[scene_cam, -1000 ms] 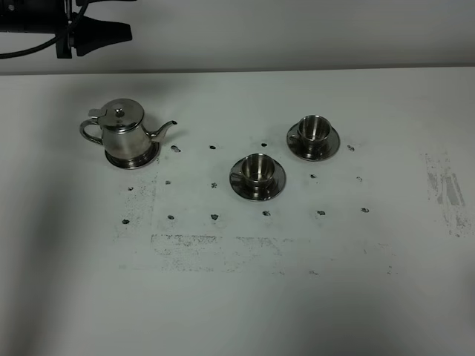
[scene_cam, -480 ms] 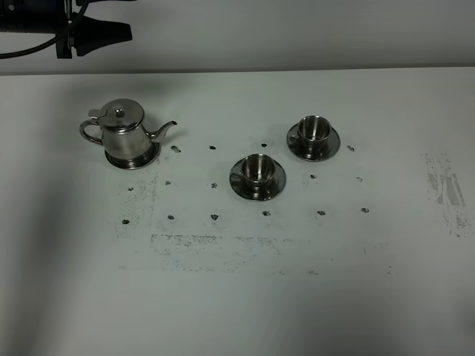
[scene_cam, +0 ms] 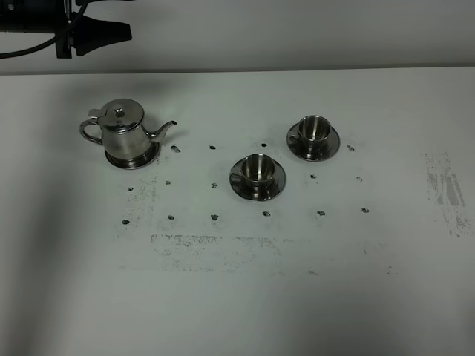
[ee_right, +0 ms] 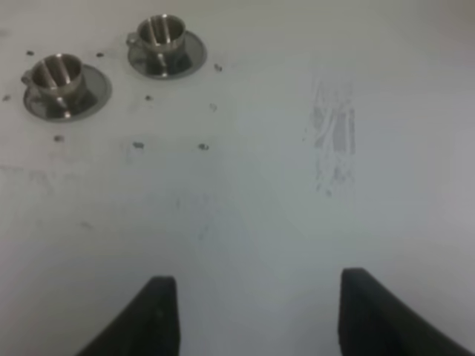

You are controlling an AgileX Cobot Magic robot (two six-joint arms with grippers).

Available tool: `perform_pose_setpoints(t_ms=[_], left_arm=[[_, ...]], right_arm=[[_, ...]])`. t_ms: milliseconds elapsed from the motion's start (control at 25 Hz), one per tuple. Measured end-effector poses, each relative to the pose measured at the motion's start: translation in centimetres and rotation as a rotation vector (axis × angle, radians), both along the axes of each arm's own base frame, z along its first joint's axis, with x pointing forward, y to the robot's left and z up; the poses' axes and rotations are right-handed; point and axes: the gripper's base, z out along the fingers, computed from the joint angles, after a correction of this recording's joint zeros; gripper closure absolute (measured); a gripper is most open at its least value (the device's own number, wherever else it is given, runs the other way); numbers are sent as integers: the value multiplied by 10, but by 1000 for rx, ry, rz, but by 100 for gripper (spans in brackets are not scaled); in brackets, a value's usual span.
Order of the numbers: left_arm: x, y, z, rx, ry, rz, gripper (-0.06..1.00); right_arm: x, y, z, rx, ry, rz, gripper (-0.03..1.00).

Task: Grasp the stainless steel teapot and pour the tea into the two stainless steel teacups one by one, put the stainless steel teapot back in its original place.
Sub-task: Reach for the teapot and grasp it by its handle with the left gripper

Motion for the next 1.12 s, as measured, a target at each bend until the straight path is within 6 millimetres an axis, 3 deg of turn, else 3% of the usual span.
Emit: perform_pose_setpoints(t_ms=[520, 1120], left_arm=[[0, 0, 1, -1, -2, 0, 29], [-12, -1, 30, 7, -73, -1, 29]], right_arm=[[-1, 1, 0, 6, -5, 77, 51], [-2, 4, 1, 35, -6, 108, 51]])
